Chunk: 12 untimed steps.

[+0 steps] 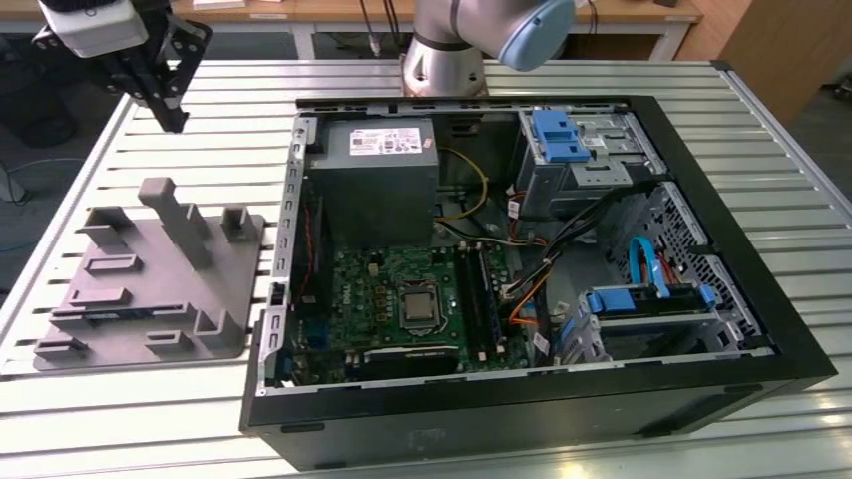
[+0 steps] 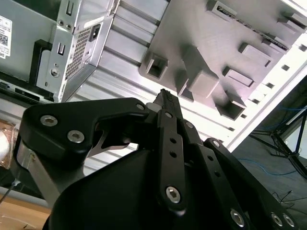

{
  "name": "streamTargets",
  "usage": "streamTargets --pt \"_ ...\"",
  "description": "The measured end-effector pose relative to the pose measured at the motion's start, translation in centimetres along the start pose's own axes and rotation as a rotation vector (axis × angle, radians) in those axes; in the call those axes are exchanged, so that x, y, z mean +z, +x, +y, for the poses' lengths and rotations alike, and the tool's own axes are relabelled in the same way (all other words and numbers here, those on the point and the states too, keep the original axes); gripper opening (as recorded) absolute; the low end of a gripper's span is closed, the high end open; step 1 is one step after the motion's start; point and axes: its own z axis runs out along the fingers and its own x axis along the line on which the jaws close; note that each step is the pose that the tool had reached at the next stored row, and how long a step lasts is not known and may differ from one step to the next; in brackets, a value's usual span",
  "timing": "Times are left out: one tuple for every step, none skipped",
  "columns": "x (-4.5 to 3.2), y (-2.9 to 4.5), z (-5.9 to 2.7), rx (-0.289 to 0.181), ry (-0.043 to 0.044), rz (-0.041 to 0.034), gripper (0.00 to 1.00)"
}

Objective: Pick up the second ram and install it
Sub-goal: 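Reach for the second ram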

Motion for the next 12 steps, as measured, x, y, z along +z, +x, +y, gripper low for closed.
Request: streamTargets --pt "0.1 0.2 -0.02 0.0 -0.0001 -0.0001 0.1" --pt "0.2 0.4 -0.04 0.0 -0.0001 0.0 0.1" --pt "0.29 0.63 -0.07 0.0 0.0 0.0 0.1" --pt "0.38 0.88 -0.1 0.0 0.0 0.0 0.1" --pt "0.46 1.15 -0.15 0.0 0.0 0.0 0.1" --pt "0.53 1.41 -0.2 0.0 -0.0001 -0.0001 0.1" --pt "0.59 1.66 -0.25 0.0 0.0 0.0 0.1" --pt "0.65 1.88 -0.3 0.0 -0.0001 0.0 0.1" --pt "0.69 2.09 -0.37 0.0 0.0 0.0 0.1" --pt "0.73 2.27 -0.45 0.0 0.0 0.0 0.1" --pt "0.77 2.45 -0.52 0.0 0.0 0.0 0.1" --pt "0.81 2.67 -0.61 0.0 0.0 0.0 0.1"
